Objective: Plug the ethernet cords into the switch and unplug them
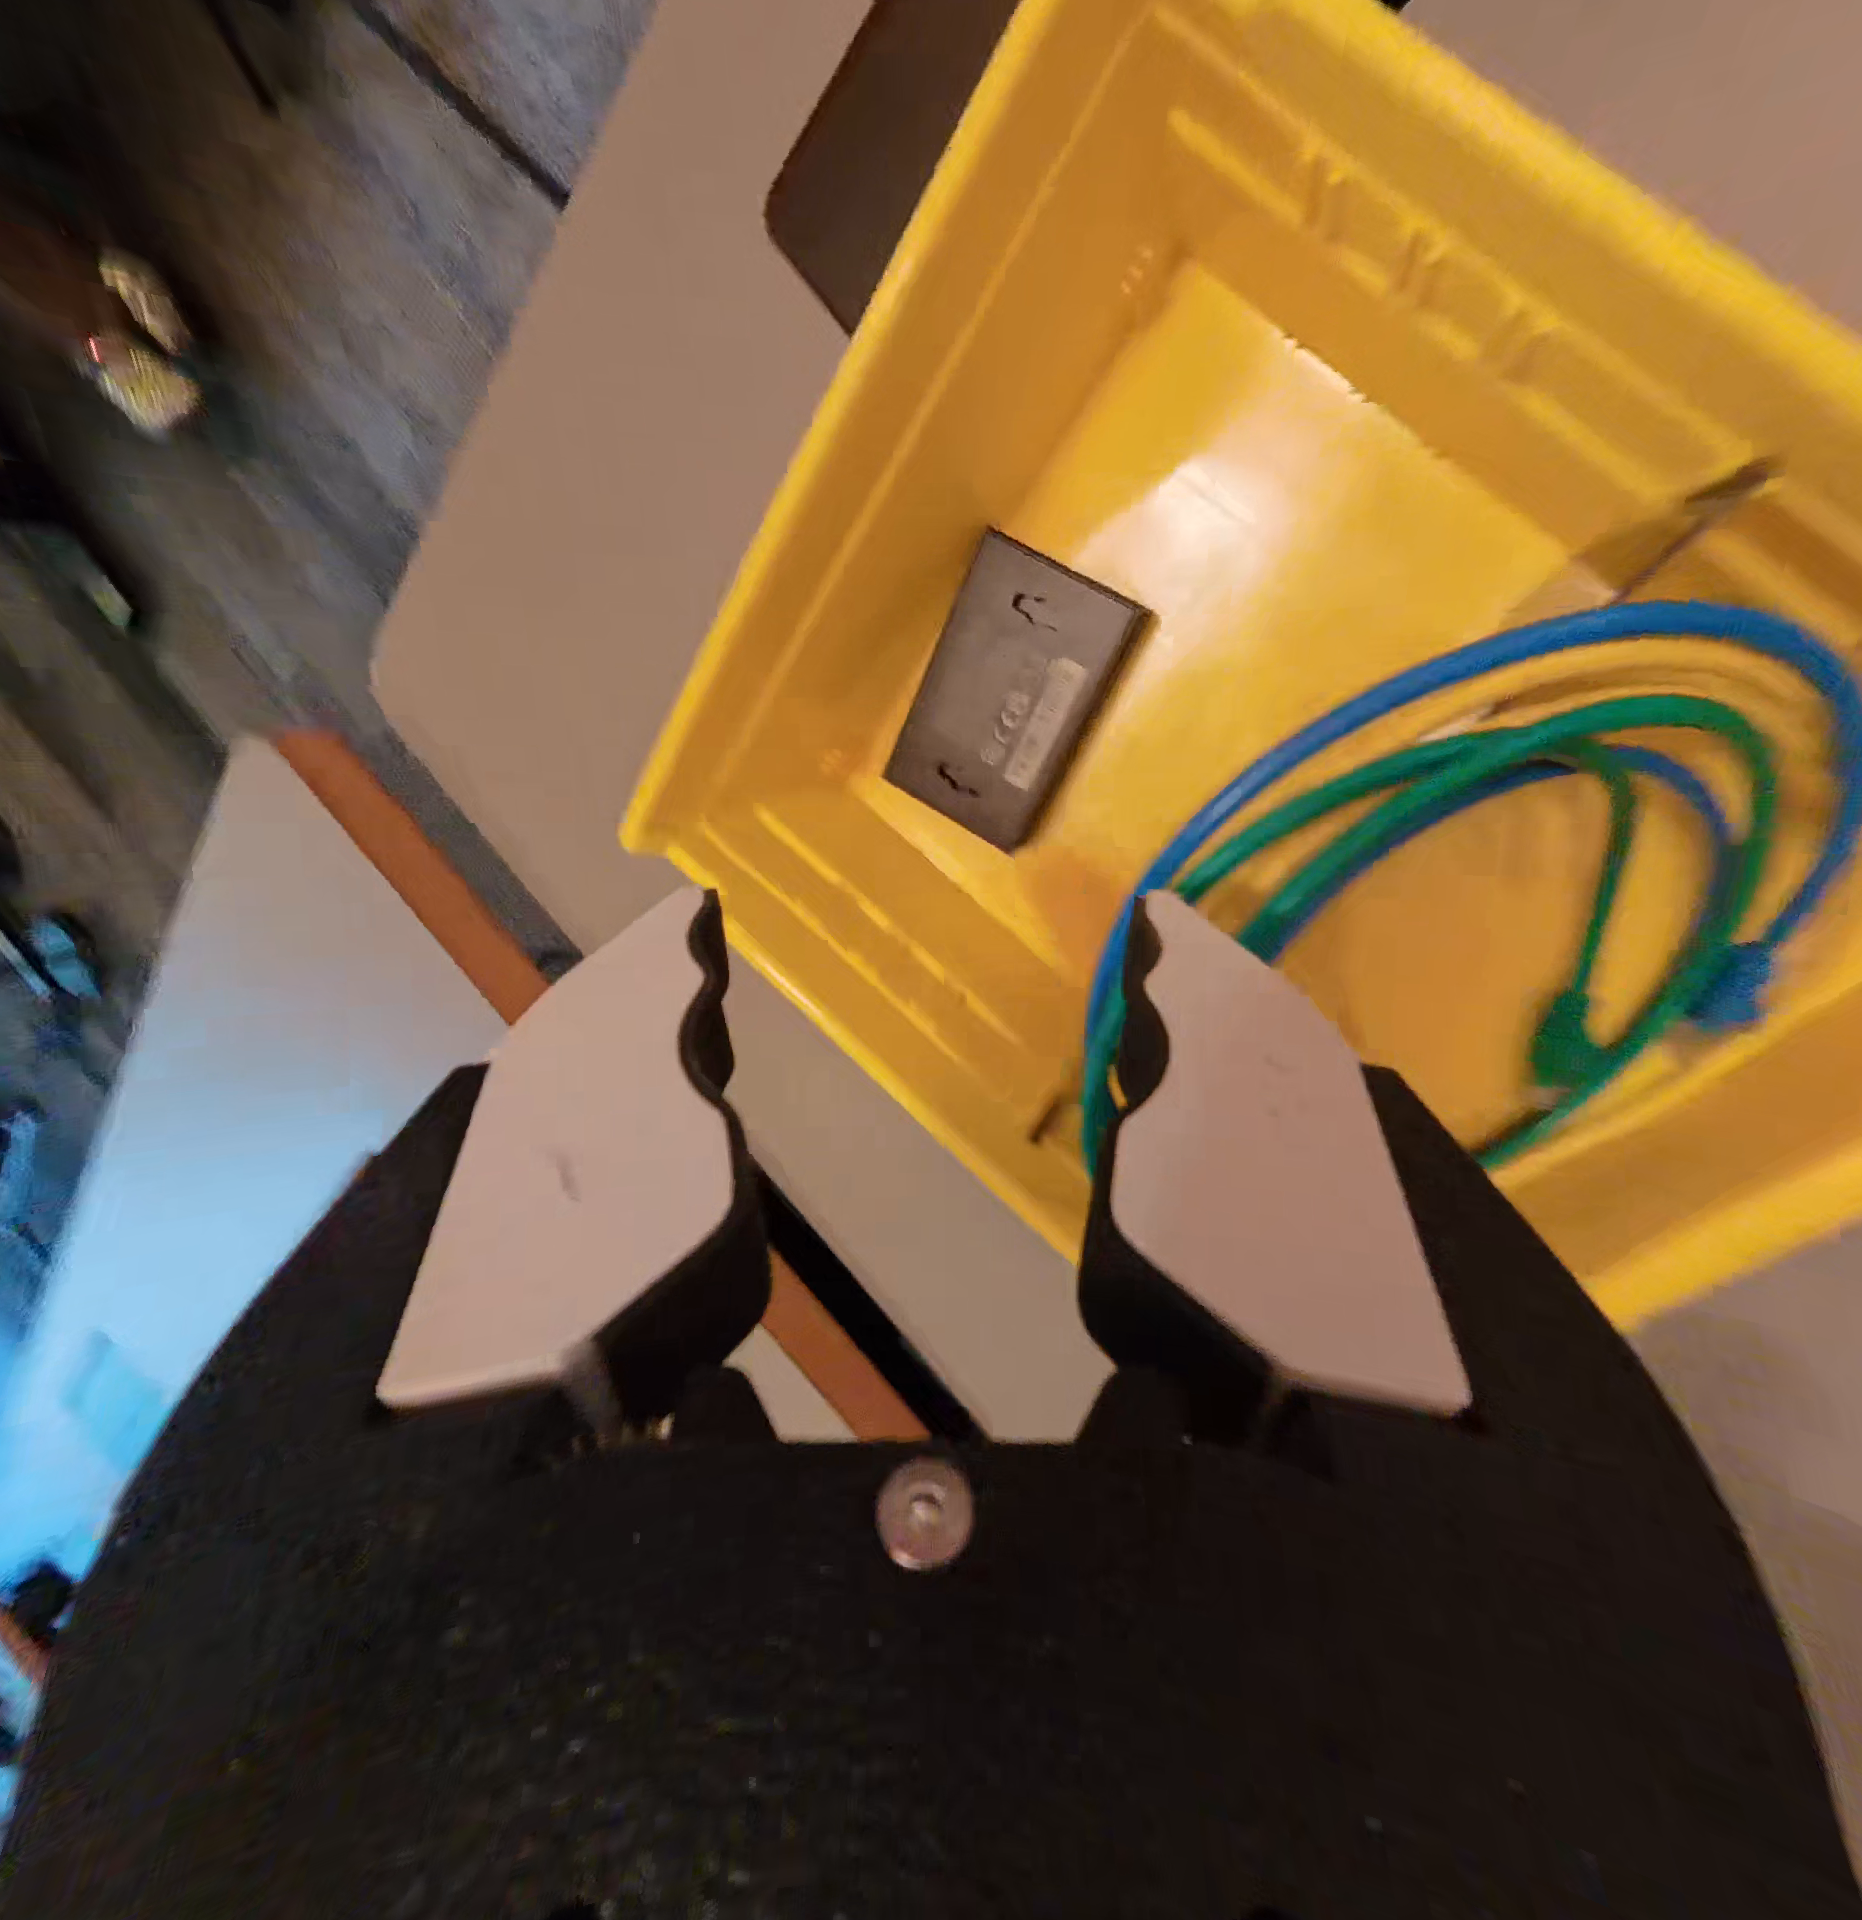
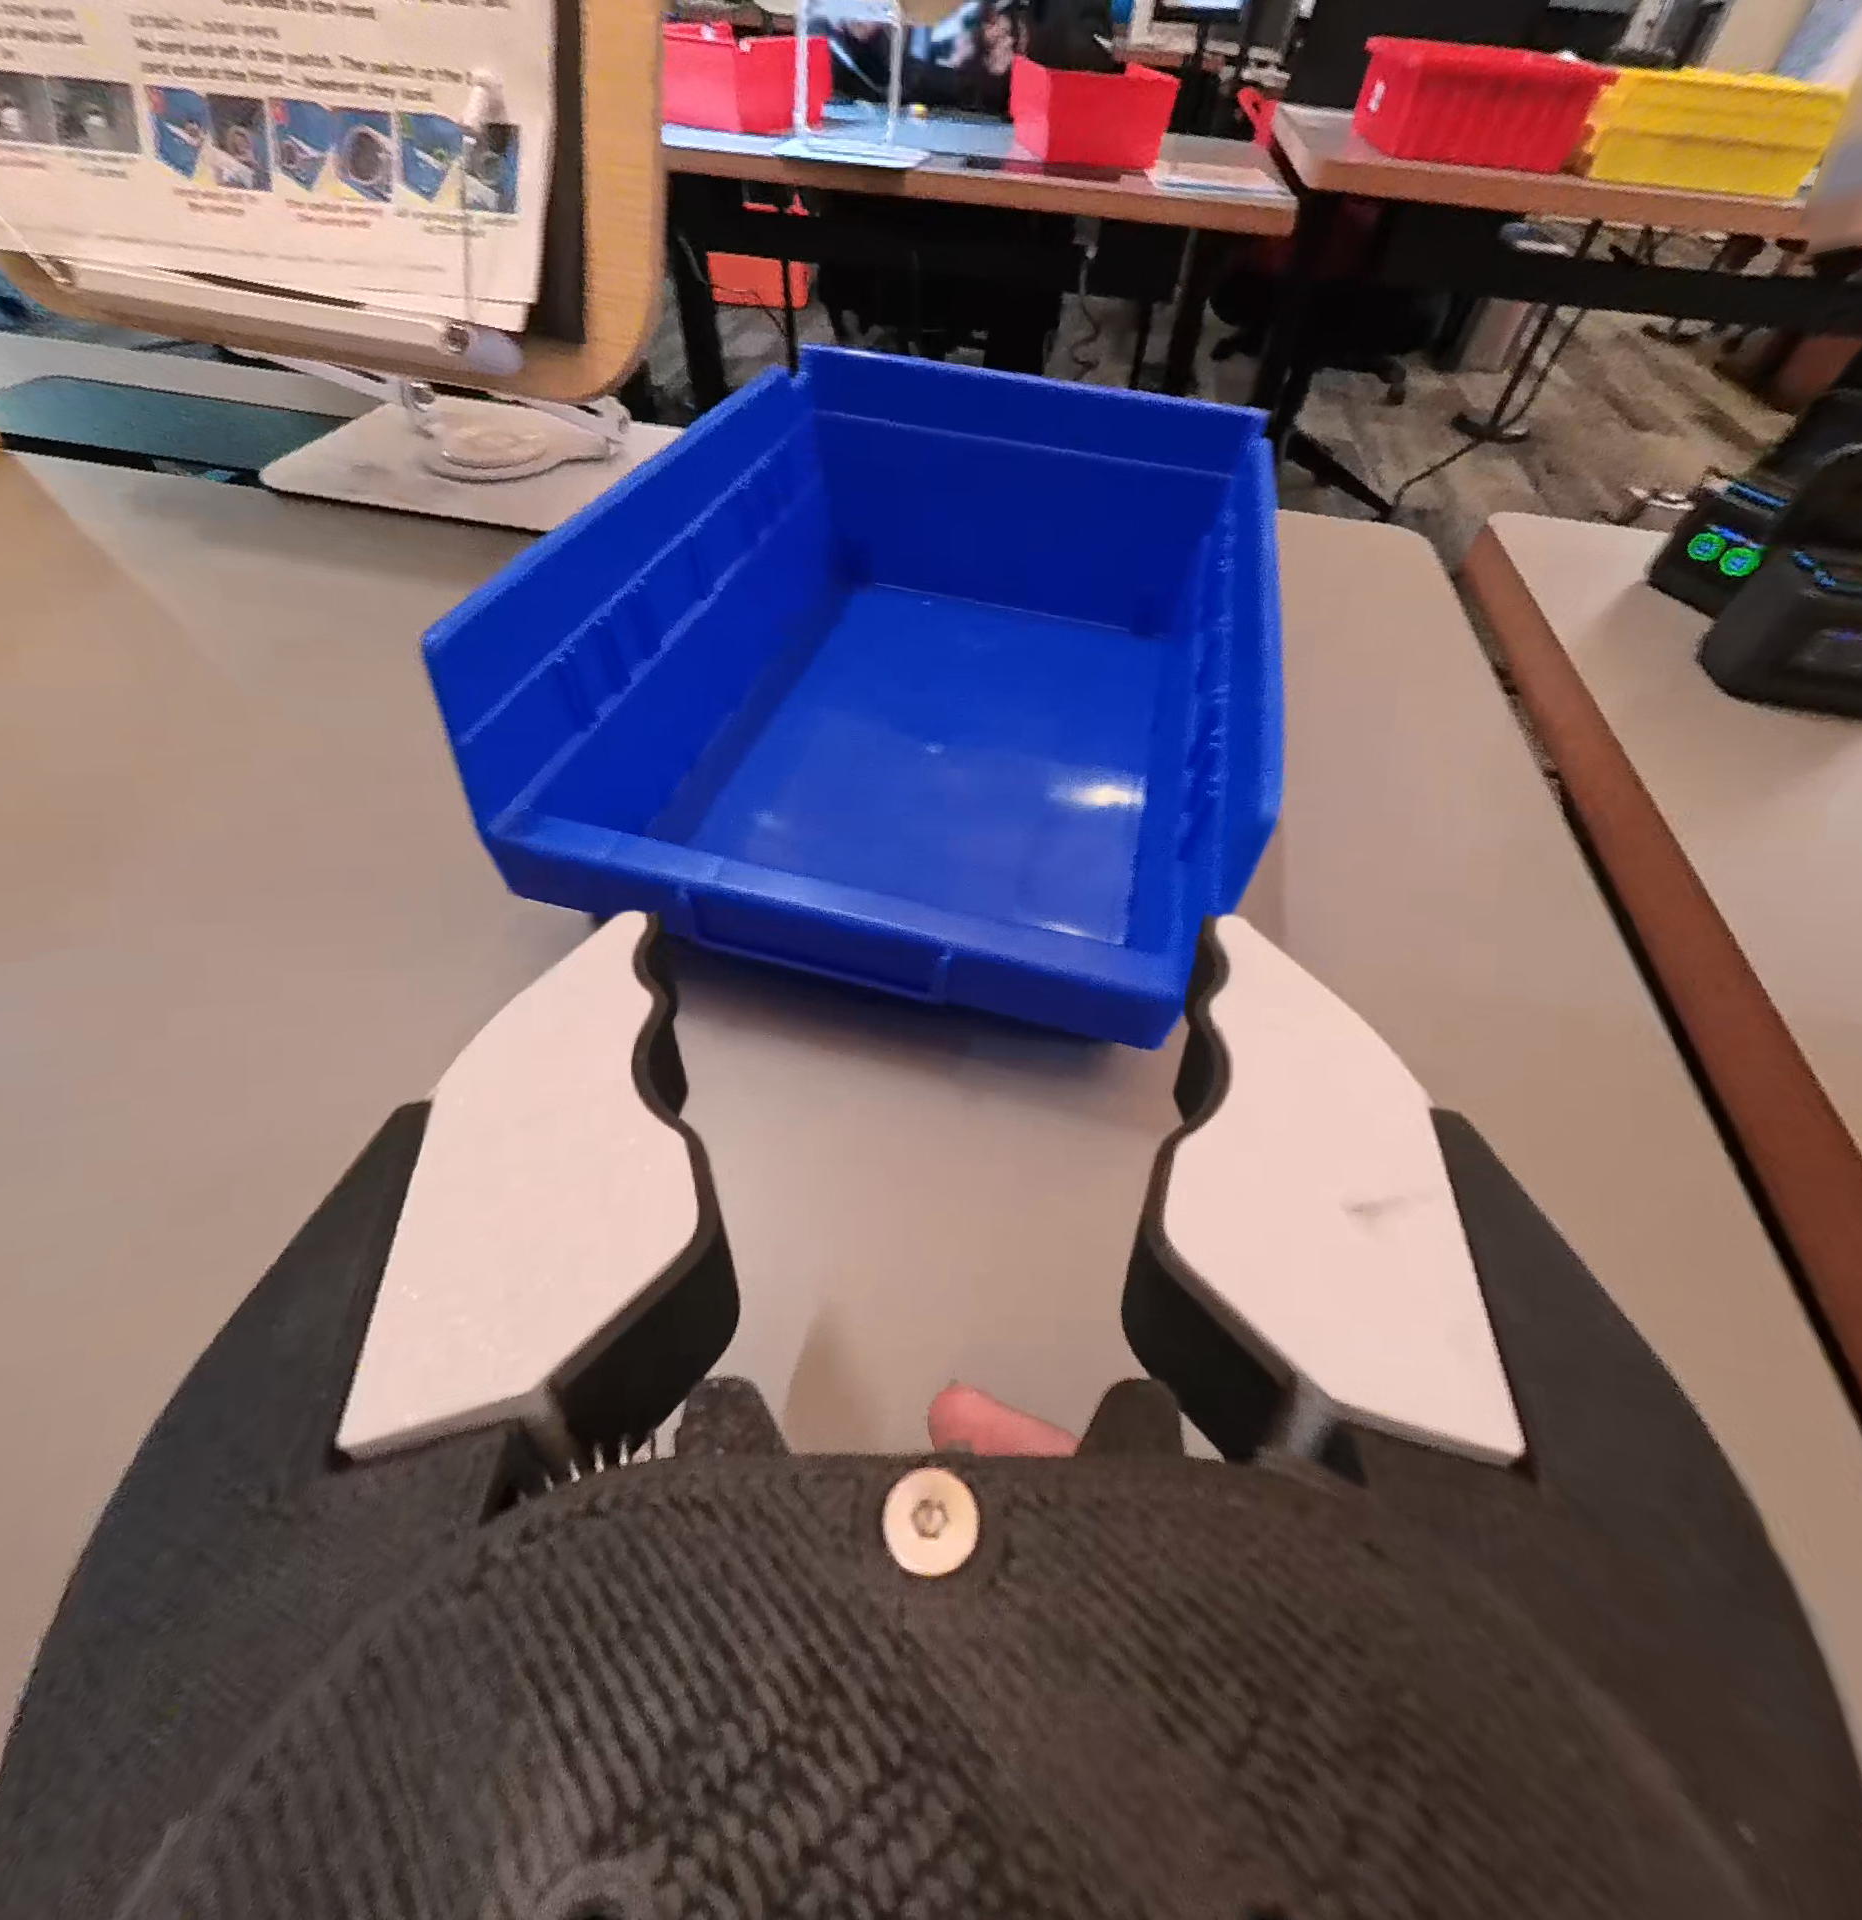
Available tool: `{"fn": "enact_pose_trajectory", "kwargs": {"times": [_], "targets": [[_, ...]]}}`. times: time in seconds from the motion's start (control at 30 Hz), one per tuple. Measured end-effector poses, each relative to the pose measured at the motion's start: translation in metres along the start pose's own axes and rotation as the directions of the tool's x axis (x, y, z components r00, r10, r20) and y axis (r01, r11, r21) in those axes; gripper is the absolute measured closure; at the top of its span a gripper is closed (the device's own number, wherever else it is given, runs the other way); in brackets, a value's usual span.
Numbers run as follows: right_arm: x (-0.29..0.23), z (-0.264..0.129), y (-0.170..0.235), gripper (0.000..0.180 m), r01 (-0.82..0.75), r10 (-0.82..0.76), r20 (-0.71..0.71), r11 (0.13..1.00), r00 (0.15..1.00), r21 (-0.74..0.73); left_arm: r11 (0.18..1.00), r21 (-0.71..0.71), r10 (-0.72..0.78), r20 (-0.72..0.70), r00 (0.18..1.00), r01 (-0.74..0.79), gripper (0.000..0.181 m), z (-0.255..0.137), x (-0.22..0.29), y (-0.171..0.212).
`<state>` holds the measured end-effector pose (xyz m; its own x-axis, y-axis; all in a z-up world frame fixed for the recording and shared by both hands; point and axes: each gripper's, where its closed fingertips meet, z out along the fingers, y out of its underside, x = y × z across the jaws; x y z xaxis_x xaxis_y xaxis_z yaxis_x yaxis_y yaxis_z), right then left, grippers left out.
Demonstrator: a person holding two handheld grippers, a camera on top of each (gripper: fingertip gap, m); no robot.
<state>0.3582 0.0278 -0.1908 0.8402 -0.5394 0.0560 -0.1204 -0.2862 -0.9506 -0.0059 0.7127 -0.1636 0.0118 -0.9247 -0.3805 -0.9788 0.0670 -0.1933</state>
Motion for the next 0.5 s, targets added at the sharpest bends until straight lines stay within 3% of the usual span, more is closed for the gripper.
{"fn": "enact_pose_trajectory", "kwargs": {"times": [0.03, 0.17, 0.33, 0.4, 0.5], "targets": [[-0.005, 0.001, -0.001, 0.084, -0.004, 0.004, 0.026, 1.0, 1.0, 0.003, 0.999, -0.009, 0.039, -0.003, 0.999, -0.039, 0.109, 0.012, -0.002, -0.001], [-0.015, 0.0, -0.013, 0.083, 0.002, -0.007, 0.071, 0.997, 0.997, 0.071, 0.979, -0.109, 0.168, -0.05, 0.984, -0.173, 0.103, 0.051, -0.002, 0.006], [-0.042, -0.002, -0.021, 0.076, -0.028, -0.002, 0.181, 0.986, 0.983, 0.162, 0.901, -0.265, 0.314, -0.147, 0.938, -0.343, 0.113, 0.087, 0.005, 0.021], [-0.058, -0.002, -0.016, 0.073, -0.052, 0.01, 0.238, 0.984, 0.971, 0.172, 0.89, -0.281, 0.313, -0.193, 0.93, -0.358, 0.118, 0.099, 0.011, 0.022], [-0.077, -0.003, -0.01, 0.068, -0.047, -0.003, 0.288, 0.985, 0.958, 0.165, 0.888, -0.281, 0.302, -0.24, 0.923, -0.364, 0.11, 0.113, 0.015, 0.023]]}}
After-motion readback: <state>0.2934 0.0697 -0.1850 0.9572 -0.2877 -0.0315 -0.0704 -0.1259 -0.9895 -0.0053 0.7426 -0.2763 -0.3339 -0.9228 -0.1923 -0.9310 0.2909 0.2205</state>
